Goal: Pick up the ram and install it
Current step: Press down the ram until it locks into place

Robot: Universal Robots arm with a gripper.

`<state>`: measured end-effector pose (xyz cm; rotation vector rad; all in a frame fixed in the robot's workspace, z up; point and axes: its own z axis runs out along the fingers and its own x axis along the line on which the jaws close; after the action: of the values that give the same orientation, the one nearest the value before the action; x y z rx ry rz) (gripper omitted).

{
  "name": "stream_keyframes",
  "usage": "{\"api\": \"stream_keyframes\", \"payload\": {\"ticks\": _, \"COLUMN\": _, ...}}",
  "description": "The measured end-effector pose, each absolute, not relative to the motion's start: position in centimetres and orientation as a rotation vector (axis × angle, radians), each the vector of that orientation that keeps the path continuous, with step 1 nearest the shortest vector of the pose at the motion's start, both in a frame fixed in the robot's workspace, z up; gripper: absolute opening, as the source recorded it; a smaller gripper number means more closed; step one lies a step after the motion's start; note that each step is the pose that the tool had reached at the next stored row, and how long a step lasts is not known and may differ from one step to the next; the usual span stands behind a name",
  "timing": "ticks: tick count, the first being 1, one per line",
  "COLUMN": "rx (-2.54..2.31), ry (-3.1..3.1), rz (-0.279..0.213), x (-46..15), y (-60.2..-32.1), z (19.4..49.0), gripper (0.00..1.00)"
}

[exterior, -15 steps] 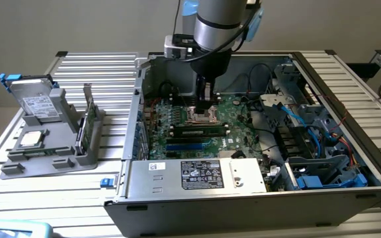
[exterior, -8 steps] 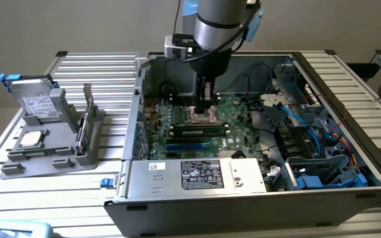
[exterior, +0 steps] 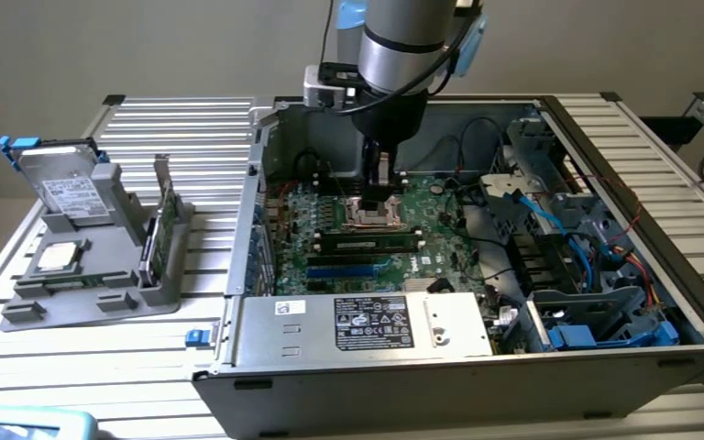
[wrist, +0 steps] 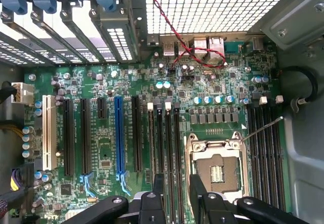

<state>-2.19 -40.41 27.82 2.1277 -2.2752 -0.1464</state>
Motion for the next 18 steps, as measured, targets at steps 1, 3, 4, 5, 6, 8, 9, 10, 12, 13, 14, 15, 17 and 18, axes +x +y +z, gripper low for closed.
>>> {"api": "stream_keyframes", "payload": {"ticks": 1, "rx": 2.128, "ry": -2.275, "rz": -0.146, "x": -2.19, "y": -40.41, "z": 27.82, "gripper": 0.34}}
{"api": "stream_keyframes", "payload": {"ticks": 3, "rx": 2.128, "ry": -2.275, "rz": -0.146, "x": -2.2, "y": -40.41, "z": 27.82, "gripper": 0.25}}
{"api": "stream_keyframes", "payload": {"ticks": 4, "rx": 2.128, "ry": -2.275, "rz": -0.146, "x": -2.2, "y": -40.4, "z": 27.82, "gripper": 0.19}}
{"api": "stream_keyframes", "payload": {"ticks": 5, "rx": 2.127, "ry": -2.275, "rz": -0.145, "x": -2.2, "y": -40.4, "z": 27.81, "gripper": 0.19}}
{"api": "stream_keyframes", "payload": {"ticks": 6, "rx": 2.126, "ry": -2.274, "rz": -0.141, "x": -2.27, "y": -40.36, "z": 27.78, "gripper": 0.13}}
{"api": "stream_keyframes", "payload": {"ticks": 8, "rx": 2.124, "ry": -2.268, "rz": -0.129, "x": -2.37, "y": -40.28, "z": 27.64, "gripper": 0.11}}
{"api": "stream_keyframes", "payload": {"ticks": 9, "rx": 2.123, "ry": -2.265, "rz": -0.124, "x": -2.4, "y": -40.28, "z": 27.62, "gripper": 0.11}}
{"api": "stream_keyframes", "payload": {"ticks": 10, "rx": 2.123, "ry": -2.265, "rz": -0.121, "x": -2.52, "y": -40.27, "z": 27.63, "gripper": 0.11}}
{"api": "stream_keyframes", "payload": {"ticks": 12, "rx": 2.129, "ry": -2.264, "rz": -0.116, "x": -2.58, "y": -40.27, "z": 27.57, "gripper": 0.11}}
{"api": "stream_keyframes", "payload": {"ticks": 13, "rx": 2.135, "ry": -2.268, "rz": -0.106, "x": -2.58, "y": -40.28, "z": 27.54, "gripper": 0.11}}
{"api": "stream_keyframes", "payload": {"ticks": 14, "rx": 2.141, "ry": -2.272, "rz": -0.097, "x": -2.58, "y": -40.27, "z": 27.5, "gripper": 0.11}}
{"api": "stream_keyframes", "payload": {"ticks": 15, "rx": 2.148, "ry": -2.275, "rz": -0.087, "x": -2.58, "y": -40.27, "z": 27.46, "gripper": 0.11}}
{"api": "stream_keyframes", "payload": {"ticks": 17, "rx": 2.159, "ry": -2.279, "rz": -0.073, "x": -2.59, "y": -40.33, "z": 27.37, "gripper": 0.11}}
{"api": "stream_keyframes", "payload": {"ticks": 18, "rx": 2.163, "ry": -2.279, "rz": -0.069, "x": -2.58, "y": -40.43, "z": 27.3, "gripper": 0.11}}
